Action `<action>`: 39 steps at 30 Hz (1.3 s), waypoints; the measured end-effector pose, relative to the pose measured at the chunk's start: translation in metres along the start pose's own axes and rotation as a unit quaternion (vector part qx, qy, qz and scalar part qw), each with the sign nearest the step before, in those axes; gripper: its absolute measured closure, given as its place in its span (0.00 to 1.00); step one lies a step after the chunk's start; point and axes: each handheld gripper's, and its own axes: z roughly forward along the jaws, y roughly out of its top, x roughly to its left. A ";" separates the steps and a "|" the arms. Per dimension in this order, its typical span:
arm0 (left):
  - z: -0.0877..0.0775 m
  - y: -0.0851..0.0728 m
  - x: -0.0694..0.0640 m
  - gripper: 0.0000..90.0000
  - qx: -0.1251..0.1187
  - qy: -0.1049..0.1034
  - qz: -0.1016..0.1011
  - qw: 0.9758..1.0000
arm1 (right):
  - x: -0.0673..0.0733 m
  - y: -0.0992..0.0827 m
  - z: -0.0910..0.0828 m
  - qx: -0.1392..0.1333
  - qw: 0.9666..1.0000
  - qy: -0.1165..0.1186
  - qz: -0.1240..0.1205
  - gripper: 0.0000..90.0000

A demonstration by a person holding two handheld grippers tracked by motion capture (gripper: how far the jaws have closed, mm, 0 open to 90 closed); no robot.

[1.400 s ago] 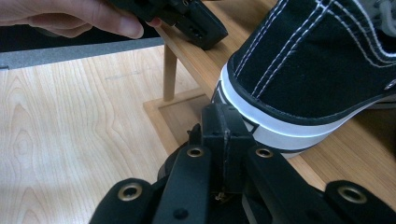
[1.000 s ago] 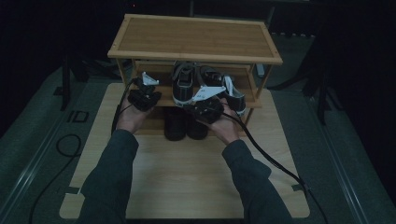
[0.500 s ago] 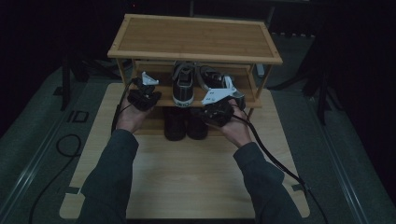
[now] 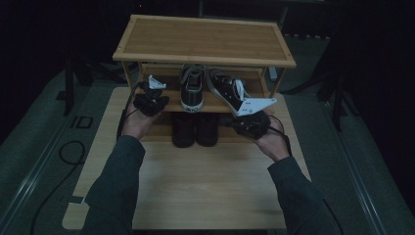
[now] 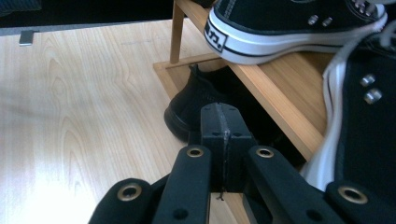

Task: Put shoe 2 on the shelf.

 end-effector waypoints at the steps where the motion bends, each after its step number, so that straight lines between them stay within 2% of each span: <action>1: 0.000 0.000 0.000 1.00 0.000 0.000 0.000 1.000 | -0.001 -0.002 -0.002 -0.001 1.000 -0.001 0.000 1.00; 5: 0.000 0.000 0.000 1.00 0.000 0.000 0.000 1.000 | -0.005 -0.010 -0.014 -0.011 1.000 -0.009 0.005 1.00; 11: 0.000 0.000 0.000 1.00 0.001 0.001 0.001 1.000 | -0.012 -0.020 -0.028 -0.012 1.000 -0.011 0.009 1.00; 17: 0.000 0.002 -0.004 1.00 0.006 0.015 0.012 1.000 | -0.022 -0.033 -0.040 -0.011 1.000 -0.012 0.022 1.00; 24: 0.000 0.002 -0.004 1.00 0.008 0.014 0.008 1.000 | -0.031 -0.048 -0.050 -0.001 0.999 -0.020 0.033 1.00; 35: 0.002 0.004 -0.006 1.00 0.005 0.014 -0.003 1.000 | -0.041 -0.062 -0.053 -0.002 0.998 -0.035 0.055 1.00; 37: 0.003 0.004 -0.007 1.00 -0.001 0.003 -0.008 1.000 | -0.041 -0.062 -0.051 -0.001 0.998 -0.035 0.056 1.00; 39: 0.004 0.004 -0.010 1.00 -0.007 -0.008 -0.004 1.000 | -0.041 -0.063 -0.050 -0.003 0.998 -0.035 0.061 1.00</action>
